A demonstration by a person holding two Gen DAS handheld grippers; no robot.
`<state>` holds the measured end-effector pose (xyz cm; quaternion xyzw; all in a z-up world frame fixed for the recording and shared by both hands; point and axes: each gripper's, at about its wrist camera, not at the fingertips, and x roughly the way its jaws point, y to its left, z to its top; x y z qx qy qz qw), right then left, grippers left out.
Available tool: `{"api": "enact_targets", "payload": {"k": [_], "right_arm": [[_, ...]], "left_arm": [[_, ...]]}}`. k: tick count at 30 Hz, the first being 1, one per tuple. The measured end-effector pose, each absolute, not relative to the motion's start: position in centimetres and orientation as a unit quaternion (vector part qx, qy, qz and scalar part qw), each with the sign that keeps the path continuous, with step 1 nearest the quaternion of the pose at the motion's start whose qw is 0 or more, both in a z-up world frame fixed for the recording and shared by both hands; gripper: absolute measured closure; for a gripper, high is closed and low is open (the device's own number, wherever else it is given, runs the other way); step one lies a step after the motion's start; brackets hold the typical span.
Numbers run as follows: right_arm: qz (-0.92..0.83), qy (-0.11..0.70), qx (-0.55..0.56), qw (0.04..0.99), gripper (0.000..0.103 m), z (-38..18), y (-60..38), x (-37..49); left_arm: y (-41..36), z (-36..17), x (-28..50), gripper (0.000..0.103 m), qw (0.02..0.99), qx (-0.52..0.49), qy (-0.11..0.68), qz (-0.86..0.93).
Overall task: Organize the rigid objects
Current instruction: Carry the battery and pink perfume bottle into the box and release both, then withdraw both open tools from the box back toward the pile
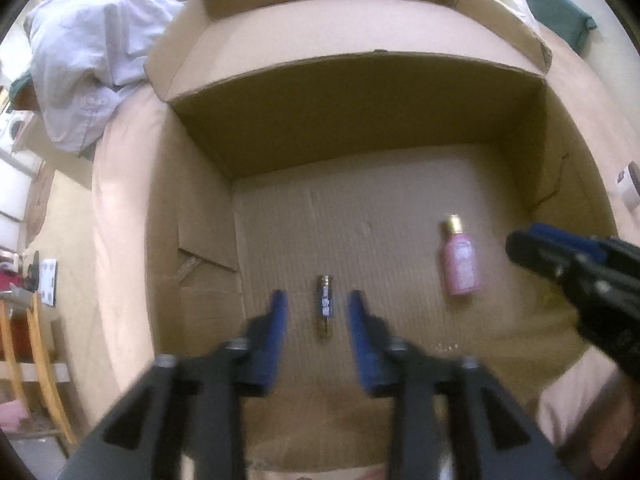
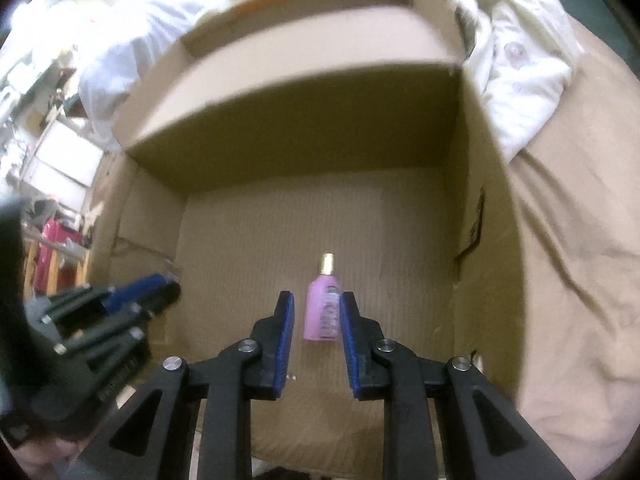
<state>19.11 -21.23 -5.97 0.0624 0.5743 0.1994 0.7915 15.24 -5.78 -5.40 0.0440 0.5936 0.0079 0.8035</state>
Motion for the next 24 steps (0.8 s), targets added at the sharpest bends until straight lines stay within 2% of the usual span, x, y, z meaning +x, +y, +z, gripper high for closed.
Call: {"api": "enact_targets", "payload": {"k": [2,3,4,5,7,9,11,12,13,24], "right_arm": [[0.2,0.56,0.073,0.801,0.06,-5.3,-21.5,19.2],[0.2,0.553,0.078,0.805,0.041,-4.9,-21.7,19.2],[0.209,0.545,0.088,0.807,0.038,-4.6,-21.8,19.2],[0.211,0.541,0.092,0.809,0.035,-4.3,-21.8,19.2],[0.212,0.532,0.085,0.815,0.028,-3.8,-21.8,19.1],[0.211,0.52,0.084,0.823,0.025,-3.2,-21.8,18.9],[0.209,0.505,0.09,0.833,0.016,-2.7,-22.1,18.9],[0.207,0.499,0.093,0.836,0.006,-2.4,-22.1,18.7],[0.203,0.494,0.095,0.84,0.0,-2.3,-22.3,18.7],[0.194,0.492,0.129,0.839,0.0,-2.2,-23.3,18.8]], "left_arm": [[-5.8,-5.0,15.2,0.054,0.806,0.04,0.59,0.005],[-5.8,-4.8,15.2,0.041,0.808,0.038,0.588,0.004],[-5.7,-4.6,15.2,0.03,0.809,0.032,0.587,0.002],[-5.4,-4.3,15.2,0.026,0.811,0.016,0.585,0.0],[-4.9,-3.9,15.2,0.012,0.809,-0.013,0.587,-0.003],[-4.6,-3.5,15.3,0.005,0.809,-0.026,0.587,-0.005],[-4.5,-3.1,15.2,0.002,0.812,-0.032,0.583,-0.007],[-4.6,-2.9,15.2,0.001,0.813,-0.033,0.581,-0.008],[-4.6,-2.8,15.1,0.001,0.814,-0.032,0.579,-0.007],[-4.4,-1.4,14.5,0.001,0.829,-0.038,0.558,-0.003]]}}
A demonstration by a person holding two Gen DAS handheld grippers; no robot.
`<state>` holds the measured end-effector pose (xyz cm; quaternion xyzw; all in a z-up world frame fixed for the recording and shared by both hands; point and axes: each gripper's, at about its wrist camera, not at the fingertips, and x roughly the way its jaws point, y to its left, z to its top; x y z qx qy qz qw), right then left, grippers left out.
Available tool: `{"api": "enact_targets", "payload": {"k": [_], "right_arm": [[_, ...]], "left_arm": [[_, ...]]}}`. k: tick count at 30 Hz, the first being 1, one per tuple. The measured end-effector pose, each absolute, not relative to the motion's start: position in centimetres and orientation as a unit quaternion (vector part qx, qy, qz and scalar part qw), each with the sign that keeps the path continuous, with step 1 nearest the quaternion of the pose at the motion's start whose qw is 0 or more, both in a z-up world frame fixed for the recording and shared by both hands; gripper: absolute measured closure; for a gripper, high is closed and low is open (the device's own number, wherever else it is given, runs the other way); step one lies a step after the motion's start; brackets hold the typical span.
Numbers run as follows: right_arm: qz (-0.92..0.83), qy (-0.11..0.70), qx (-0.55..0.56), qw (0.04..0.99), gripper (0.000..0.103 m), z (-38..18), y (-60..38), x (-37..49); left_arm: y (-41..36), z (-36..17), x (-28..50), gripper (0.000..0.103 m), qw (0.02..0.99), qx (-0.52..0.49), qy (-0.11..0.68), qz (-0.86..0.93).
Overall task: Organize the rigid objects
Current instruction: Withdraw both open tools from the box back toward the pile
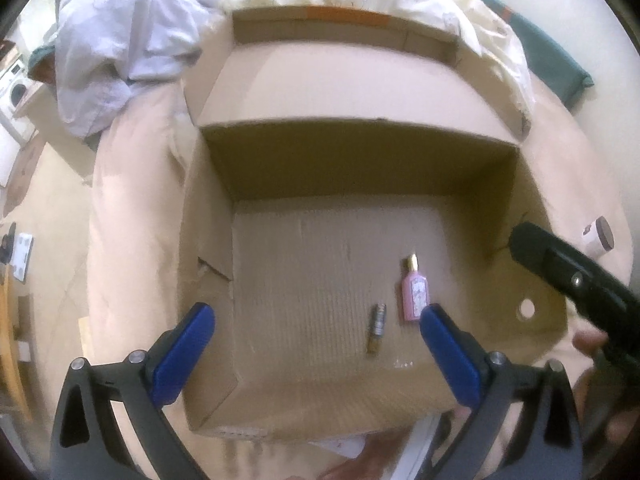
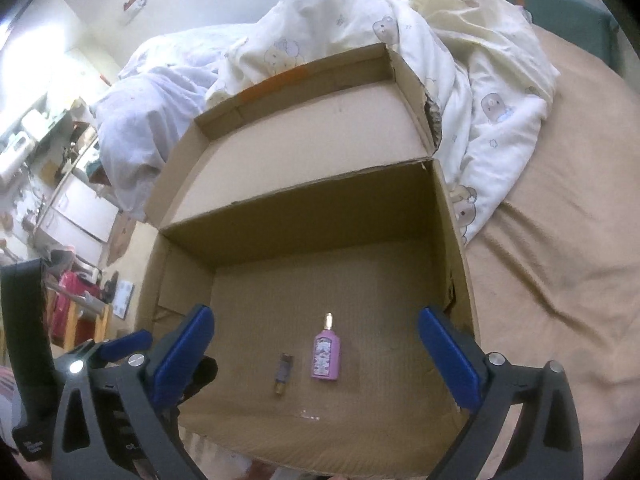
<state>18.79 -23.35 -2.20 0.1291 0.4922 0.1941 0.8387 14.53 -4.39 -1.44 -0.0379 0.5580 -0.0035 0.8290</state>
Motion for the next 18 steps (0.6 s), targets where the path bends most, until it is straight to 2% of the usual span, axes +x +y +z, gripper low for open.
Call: {"api": "enact_targets", "payload": {"k": [6,13,18], "right_arm": [[0.176,0.467,0.13,0.857,0.0,-1.0,-24.3,18.0],[0.17,0.473,0.133,0.854,0.0,-0.6,-25.4,16.6],[0.155,0.488,0.097,0.853,0.0,0.5,-24.7,15.4]], "left_arm": [[-3.5,0.1,14.0,0.001,0.839,-0.033,0.544,0.003],[-2.7,1.5,11.8,0.001,0.839,-0.034,0.544,0.011],[-2.3,2.3,9.4,0.001,0.838,-0.043,0.543,0.011]]}}
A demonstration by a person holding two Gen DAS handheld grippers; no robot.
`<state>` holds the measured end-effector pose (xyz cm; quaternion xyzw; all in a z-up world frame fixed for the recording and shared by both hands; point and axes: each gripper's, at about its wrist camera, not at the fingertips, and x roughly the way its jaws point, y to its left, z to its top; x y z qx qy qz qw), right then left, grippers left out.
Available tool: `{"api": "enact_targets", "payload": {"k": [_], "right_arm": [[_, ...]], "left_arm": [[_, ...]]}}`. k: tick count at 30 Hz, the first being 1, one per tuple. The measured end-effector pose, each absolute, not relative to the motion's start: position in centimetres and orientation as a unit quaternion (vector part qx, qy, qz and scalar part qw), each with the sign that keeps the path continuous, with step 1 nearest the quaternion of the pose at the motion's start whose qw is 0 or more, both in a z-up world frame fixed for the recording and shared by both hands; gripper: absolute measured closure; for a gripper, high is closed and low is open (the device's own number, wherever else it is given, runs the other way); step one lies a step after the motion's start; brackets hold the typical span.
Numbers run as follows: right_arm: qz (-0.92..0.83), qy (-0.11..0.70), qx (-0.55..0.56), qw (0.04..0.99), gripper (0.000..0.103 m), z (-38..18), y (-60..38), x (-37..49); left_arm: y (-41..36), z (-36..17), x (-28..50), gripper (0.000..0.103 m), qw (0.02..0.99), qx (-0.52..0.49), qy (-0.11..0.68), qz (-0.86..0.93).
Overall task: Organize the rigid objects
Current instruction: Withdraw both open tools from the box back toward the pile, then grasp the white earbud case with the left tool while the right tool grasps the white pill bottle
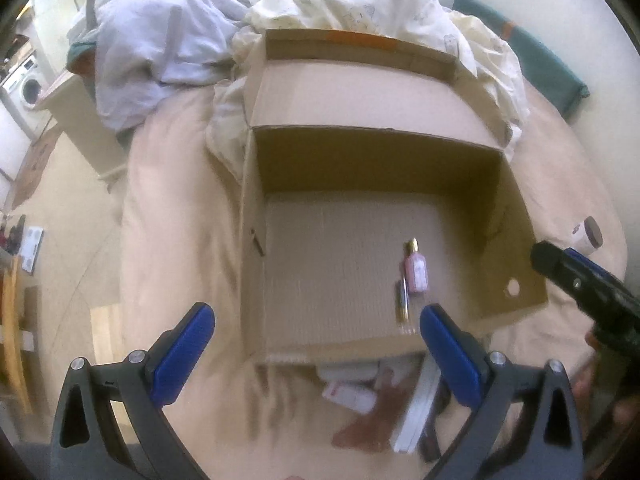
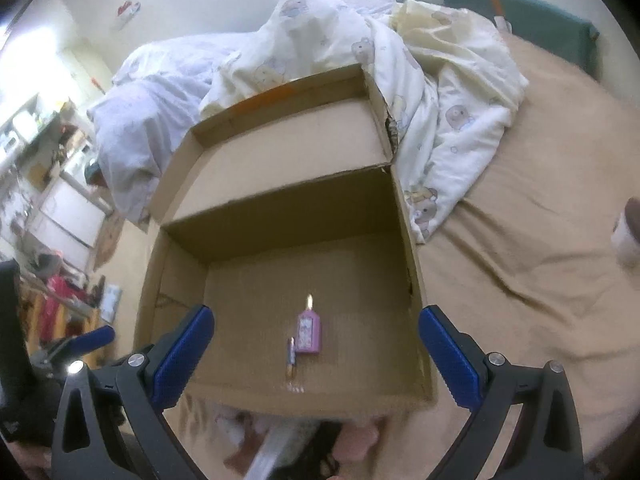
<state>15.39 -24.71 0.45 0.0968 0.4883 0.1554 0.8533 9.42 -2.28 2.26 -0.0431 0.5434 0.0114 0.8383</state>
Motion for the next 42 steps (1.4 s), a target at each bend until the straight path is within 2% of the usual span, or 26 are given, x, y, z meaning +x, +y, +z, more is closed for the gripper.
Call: {"api": "enact_targets", "payload": {"k": [3,8,17,26,33,42], "right_arm": [[0.136,0.499,0.07,0.853,0.0,1.0,-24.5,14.0],[0.139,0.523,0.108,0.834,0.0,0.9,-25.8,11.2],[0.159,0.516,0.107,0.835,0.0,1.0,-26.6,7.9],[0.161,0.531,0.107,0.825,0.0,-2.1,-26.8,7.9],[0.165,0.544,0.125,0.813,0.0,-3.4,-27.0,8.1],[0.165,0.563,0.174,0.791,0.0,-4.6,-27.9,8.5]], "left_arm": [[-2.2,2.4,7.8,0.001,0.841,-0.034,0.54,0.011],[-1.3,1.1,5.1,0.001,0.829,-0.062,0.556,0.009],[0.3,-1.2,2.9,0.001,0.815,-0.081,0.573,0.033],[0.9,-4.3,3.4,0.001,0.783,-0.096,0.612,0.055],[-1.5,-6.1,5.2,0.001,0.765,-0.05,0.642,0.016],[-2.5,-7.4,8.0,0.001,0.752,-0.138,0.645,-0.004]]}}
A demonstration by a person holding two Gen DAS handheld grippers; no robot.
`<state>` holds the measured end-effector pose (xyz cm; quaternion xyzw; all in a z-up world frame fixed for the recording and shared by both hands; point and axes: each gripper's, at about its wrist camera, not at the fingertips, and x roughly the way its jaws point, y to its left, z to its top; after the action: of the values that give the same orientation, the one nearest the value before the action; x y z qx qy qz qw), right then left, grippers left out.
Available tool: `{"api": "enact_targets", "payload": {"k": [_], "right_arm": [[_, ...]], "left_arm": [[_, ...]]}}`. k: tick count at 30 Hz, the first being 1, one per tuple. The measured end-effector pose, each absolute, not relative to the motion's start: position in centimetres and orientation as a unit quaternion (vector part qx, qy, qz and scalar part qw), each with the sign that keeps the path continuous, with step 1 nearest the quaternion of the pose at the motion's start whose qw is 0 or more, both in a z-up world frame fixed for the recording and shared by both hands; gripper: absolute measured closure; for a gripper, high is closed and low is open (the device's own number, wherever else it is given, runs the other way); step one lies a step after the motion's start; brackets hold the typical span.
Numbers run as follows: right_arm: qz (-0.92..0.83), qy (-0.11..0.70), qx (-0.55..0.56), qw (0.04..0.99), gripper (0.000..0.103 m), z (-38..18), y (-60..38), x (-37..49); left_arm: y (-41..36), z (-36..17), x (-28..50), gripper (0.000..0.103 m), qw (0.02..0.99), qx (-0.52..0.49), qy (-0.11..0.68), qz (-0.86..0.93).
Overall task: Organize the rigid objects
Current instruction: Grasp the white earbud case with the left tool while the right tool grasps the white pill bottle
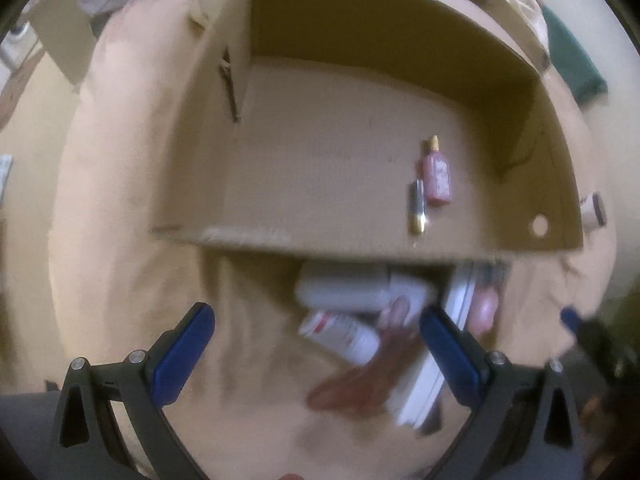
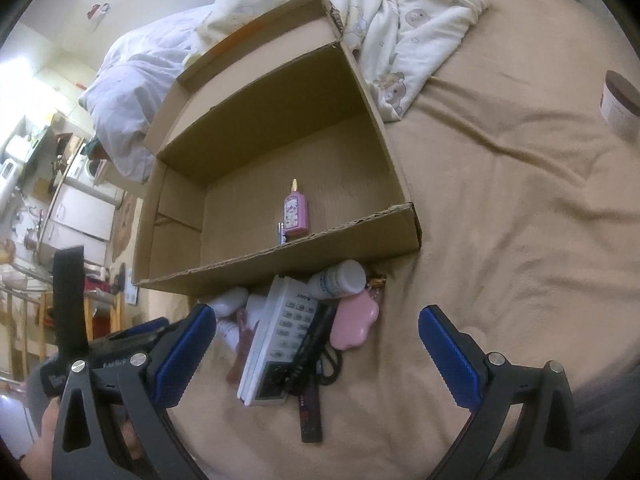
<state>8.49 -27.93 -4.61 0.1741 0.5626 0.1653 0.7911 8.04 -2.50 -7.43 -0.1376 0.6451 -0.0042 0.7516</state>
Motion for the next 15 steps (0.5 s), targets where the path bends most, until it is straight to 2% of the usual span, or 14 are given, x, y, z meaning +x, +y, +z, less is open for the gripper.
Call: {"api": "enact_targets", "payload": {"k": [3,6,8,9,10,15], "right_arm": [[0.166,0.565,0.178,0.788,0.0,-4.8,-27.9,8.5],[0.167,0.566,0.181,0.787,0.0,-4.8,-28.0,8.4],[0.167,0.567,0.182,0.786,0.0,-4.8,-28.0,8.5],[0.167,0.568,0.183,0.785,0.0,-4.8,-28.0,8.5],[0.168,0.569,0.184,0.784,0.0,-4.9,-28.0,8.6],[0.17,0.572,0.178,0.783,0.0,-5.0,-27.7,8.7]], "left_arm": [[-2.7,-8.5,8.8,0.005,0.74,-0.165,0.652,-0.005],[-2.9,-9.7,9.7,0.014,0.73,-0.176,0.66,-0.001],[-3.0,-10.4,9.9,0.03,0.723,-0.185,0.665,0.003],[-2.9,-10.7,9.9,0.046,0.72,-0.199,0.665,-0.002],[-2.6,-10.9,10.0,0.051,0.718,-0.207,0.664,-0.004],[-2.4,-10.0,9.9,0.051,0.726,-0.19,0.66,-0.011]]}}
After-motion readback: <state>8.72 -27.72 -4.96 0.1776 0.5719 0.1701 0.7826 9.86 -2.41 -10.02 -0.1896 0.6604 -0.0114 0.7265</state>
